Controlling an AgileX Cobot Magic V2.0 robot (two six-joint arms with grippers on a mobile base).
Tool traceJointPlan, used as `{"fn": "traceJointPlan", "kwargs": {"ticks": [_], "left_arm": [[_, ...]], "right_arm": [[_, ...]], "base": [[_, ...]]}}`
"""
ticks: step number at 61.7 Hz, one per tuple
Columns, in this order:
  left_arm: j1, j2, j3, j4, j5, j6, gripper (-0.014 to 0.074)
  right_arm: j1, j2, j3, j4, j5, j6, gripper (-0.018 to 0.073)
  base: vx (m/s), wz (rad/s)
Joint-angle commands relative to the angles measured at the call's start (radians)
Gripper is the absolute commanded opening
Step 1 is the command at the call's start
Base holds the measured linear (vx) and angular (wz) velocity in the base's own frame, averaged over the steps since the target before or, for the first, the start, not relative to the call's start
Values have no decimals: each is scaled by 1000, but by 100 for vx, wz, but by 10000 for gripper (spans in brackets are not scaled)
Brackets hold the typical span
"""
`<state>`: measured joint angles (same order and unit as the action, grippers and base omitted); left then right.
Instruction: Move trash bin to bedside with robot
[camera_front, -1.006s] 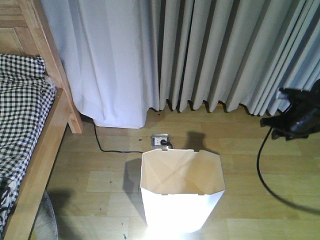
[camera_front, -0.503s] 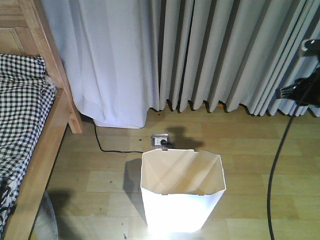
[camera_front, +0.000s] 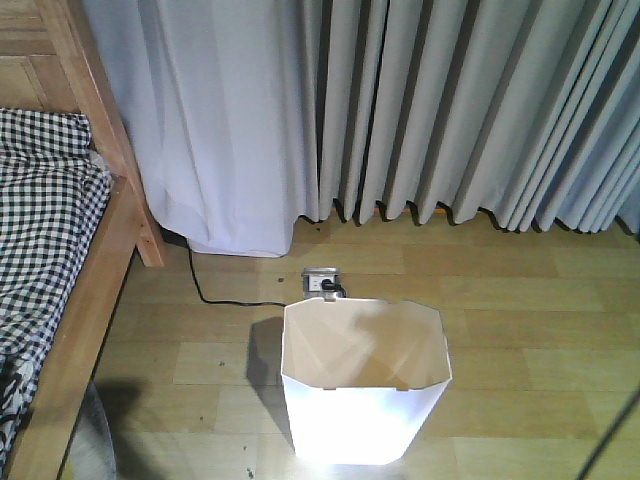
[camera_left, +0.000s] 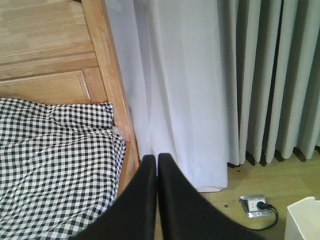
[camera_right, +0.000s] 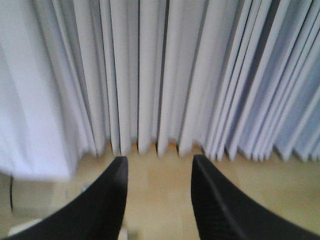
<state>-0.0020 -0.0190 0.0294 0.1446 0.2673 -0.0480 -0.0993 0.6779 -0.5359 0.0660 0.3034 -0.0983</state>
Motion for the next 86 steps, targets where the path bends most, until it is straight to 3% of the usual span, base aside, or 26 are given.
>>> {"fn": "traceJointPlan", "kwargs": {"ticks": [1, 19, 29, 43, 48, 57, 86], "left_arm": [[-6, -9, 28, -4, -74, -8, -6], [-6, -9, 28, -4, -74, -8, -6], [-6, -9, 28, -4, -74, -8, -6], [-6, -9, 28, -4, -74, -8, -6], [-6, -9, 28, -4, -74, -8, -6], [-6, -9, 28, -4, -74, -8, -6], [-6, -9, 28, -4, -74, -8, -6]], "right_arm": [[-1, -129, 0, 14, -76, 0, 297], [-1, -389, 114, 14, 18, -2, 297], [-1, -413, 130, 31, 68, -2, 297], [-1, -412, 130, 36, 33, -4, 291], [-1, -412, 130, 34, 20, -9, 218], [-1, -412, 130, 41, 12, -9, -19], [-1, -412, 130, 39, 25, -9, -11]], "base": [[0, 0], [0, 0], [0, 0], [0, 0], [0, 0], [0, 0], [0, 0]]}}
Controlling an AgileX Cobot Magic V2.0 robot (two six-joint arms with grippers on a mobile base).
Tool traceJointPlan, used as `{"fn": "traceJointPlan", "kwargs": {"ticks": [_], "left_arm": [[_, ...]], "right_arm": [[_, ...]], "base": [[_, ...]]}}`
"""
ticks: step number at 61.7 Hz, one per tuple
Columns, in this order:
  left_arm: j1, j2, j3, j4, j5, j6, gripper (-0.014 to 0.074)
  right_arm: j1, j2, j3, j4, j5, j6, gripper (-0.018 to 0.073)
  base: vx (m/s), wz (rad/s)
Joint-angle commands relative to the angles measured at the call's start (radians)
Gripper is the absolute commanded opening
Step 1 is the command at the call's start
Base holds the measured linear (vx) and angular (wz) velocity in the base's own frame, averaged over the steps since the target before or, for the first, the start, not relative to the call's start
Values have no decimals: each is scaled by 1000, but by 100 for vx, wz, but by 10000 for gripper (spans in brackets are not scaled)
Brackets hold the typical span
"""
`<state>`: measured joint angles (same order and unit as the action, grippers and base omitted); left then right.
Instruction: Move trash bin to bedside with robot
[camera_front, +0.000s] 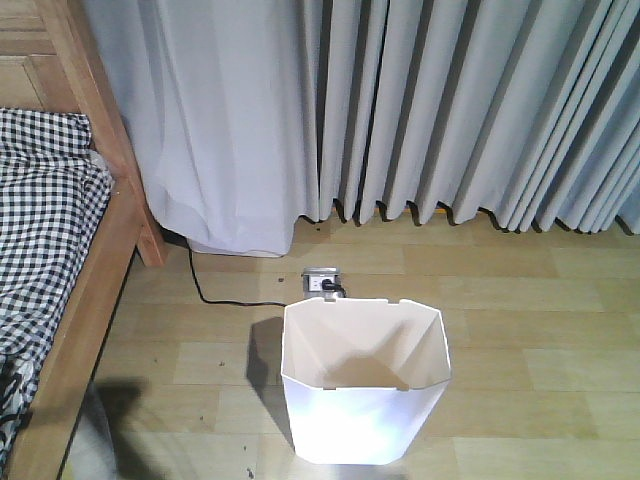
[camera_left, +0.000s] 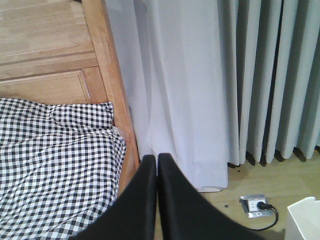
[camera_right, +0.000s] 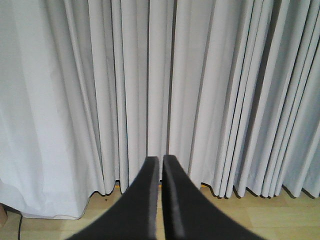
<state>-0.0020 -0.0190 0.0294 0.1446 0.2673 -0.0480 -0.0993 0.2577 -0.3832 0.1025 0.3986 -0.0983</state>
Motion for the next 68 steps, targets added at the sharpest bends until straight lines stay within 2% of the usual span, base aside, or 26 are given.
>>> {"fn": "traceJointPlan", "kwargs": {"ticks": [1, 10, 22, 33, 68], "left_arm": [[-6, -9, 28, -4, -74, -8, -6], [-6, -9, 28, -4, -74, -8, -6], [-6, -9, 28, -4, -74, -8, -6], [-6, -9, 28, -4, -74, -8, -6], [-6, -9, 28, -4, -74, -8, -6]], "right_arm": [[-1, 8, -23, 3, -71, -9, -11], [11, -36, 29, -26, -128, -4, -11], [101, -191, 268, -147, -345, 45, -11], [102, -282, 433, -153, -485, 79, -11], [102, -282, 429, -156, -464, 83, -11]], "base": [[0, 0], [0, 0], [0, 0], [0, 0], [0, 0]]}}
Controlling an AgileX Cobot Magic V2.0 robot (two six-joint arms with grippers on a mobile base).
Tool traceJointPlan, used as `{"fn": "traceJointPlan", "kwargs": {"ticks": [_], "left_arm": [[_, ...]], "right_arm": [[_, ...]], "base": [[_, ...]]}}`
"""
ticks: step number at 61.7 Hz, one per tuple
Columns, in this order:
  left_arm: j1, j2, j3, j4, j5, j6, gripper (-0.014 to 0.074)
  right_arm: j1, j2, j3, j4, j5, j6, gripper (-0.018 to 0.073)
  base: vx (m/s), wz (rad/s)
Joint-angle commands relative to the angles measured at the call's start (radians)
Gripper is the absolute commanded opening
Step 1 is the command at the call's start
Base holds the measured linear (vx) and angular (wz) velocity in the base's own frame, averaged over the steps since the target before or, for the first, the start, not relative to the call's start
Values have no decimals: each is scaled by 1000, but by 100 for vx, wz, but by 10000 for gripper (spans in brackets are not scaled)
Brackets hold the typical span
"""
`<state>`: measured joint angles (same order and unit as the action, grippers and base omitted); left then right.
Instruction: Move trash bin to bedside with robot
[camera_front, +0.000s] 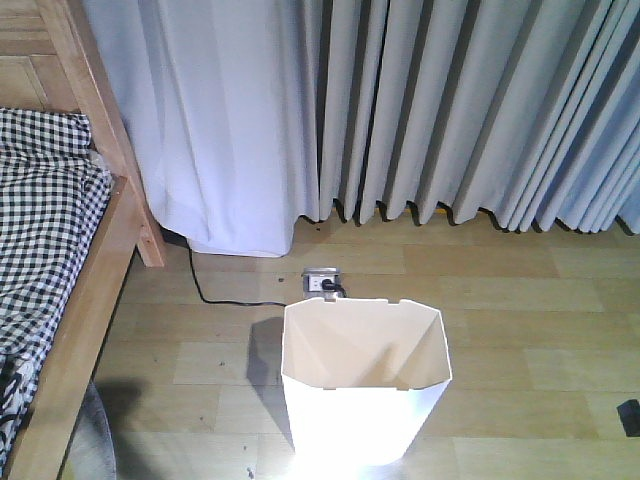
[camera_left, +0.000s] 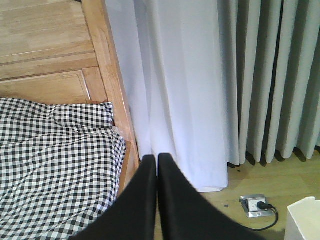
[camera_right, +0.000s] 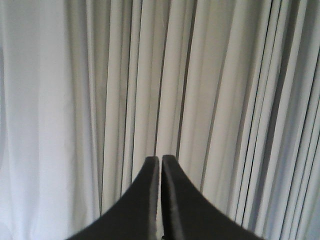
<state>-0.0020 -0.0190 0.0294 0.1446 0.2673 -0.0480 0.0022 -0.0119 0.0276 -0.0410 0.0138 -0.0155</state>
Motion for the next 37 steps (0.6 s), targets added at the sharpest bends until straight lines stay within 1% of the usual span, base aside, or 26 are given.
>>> {"fn": "traceJointPlan", "kwargs": {"ticks": [1, 37], "left_arm": [[-6, -9, 28, -4, -74, -8, -6], [-6, -9, 28, -4, -74, -8, -6]], "right_arm": [[1, -12, 18, -13, -79, 0, -11], [1, -12, 18, -13, -75, 0, -11]], "base": [[0, 0], [0, 0]]}}
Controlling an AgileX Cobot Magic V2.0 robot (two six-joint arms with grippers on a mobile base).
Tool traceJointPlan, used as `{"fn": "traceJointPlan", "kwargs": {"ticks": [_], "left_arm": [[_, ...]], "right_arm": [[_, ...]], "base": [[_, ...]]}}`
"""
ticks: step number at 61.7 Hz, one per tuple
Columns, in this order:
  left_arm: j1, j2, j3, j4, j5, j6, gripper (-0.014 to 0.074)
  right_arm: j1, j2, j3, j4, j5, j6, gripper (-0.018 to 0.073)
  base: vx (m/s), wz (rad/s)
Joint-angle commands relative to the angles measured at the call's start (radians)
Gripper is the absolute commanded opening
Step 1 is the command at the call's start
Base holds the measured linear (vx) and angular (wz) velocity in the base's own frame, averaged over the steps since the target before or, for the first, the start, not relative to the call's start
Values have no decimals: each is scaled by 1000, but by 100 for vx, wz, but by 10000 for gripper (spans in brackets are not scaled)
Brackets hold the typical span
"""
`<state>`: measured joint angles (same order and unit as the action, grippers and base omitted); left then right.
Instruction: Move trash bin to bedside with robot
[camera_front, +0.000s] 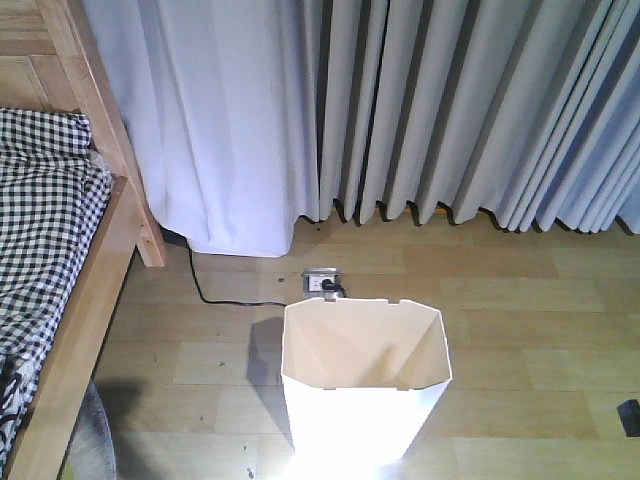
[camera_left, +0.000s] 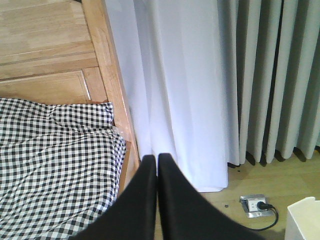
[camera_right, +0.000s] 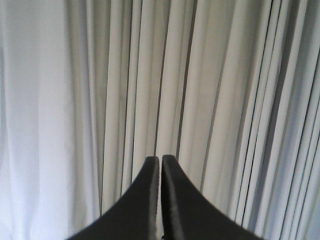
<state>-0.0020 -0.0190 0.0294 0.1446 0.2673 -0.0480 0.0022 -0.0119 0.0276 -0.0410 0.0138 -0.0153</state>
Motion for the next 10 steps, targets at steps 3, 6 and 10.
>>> {"fn": "traceJointPlan", "kwargs": {"ticks": [3, 6, 10], "left_arm": [[-6, -9, 28, -4, -74, -8, -6], [-6, -9, 28, -4, -74, -8, -6], [-6, -9, 28, -4, -74, -8, -6]], "right_arm": [[1, -12, 18, -13, -75, 0, -11], [1, -12, 18, -13, -75, 0, -11], [1, -12, 18, -13, -75, 0, -11]], "base": [[0, 0], [0, 0], [0, 0]]}}
